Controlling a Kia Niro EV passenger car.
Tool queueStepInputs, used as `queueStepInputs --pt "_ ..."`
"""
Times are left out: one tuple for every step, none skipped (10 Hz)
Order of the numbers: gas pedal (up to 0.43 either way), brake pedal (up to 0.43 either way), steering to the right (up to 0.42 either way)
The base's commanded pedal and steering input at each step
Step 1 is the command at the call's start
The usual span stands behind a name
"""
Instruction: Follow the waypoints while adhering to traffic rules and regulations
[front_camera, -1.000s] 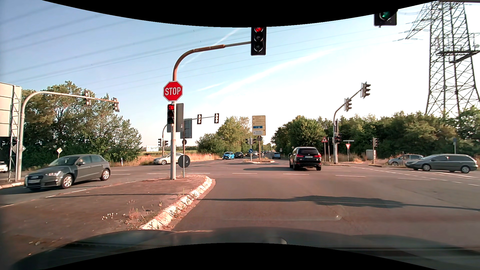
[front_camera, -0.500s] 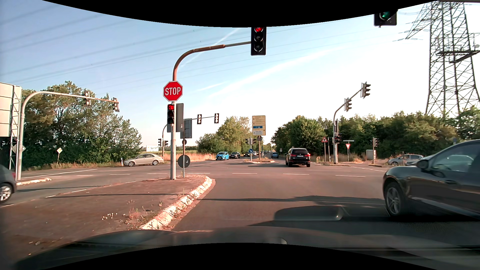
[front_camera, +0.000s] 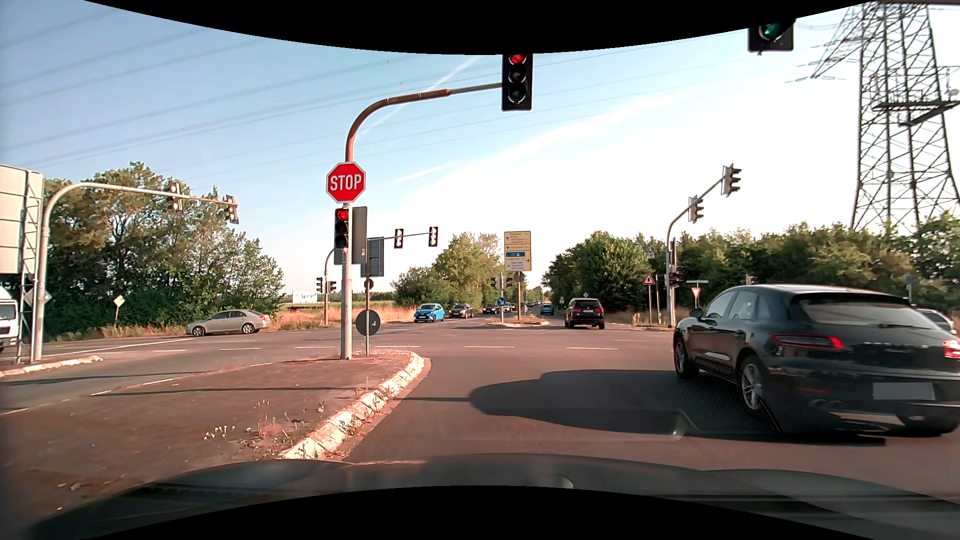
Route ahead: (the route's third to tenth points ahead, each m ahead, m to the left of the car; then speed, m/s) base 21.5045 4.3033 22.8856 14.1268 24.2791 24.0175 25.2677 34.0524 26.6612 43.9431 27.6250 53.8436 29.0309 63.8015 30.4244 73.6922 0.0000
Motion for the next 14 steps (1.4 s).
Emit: queueStepInputs --pt "0.0 0.287 -0.002" --pt "0.0 0.287 -0.002" --pt "0.0 0.287 -0.002" --pt "0.0 0.287 -0.002" --pt "0.0 0.287 -0.002" --pt "0.0 0.287 -0.002" --pt "0.0 0.287 -0.002" --pt "0.0 0.287 -0.002" --pt "0.0 0.287 -0.002" --pt "0.0 0.287 -0.002" --pt "0.0 0.287 -0.002" --pt "0.0 0.287 -0.002" --pt "0.0 0.287 -0.002" --pt "0.0 0.287 -0.002"
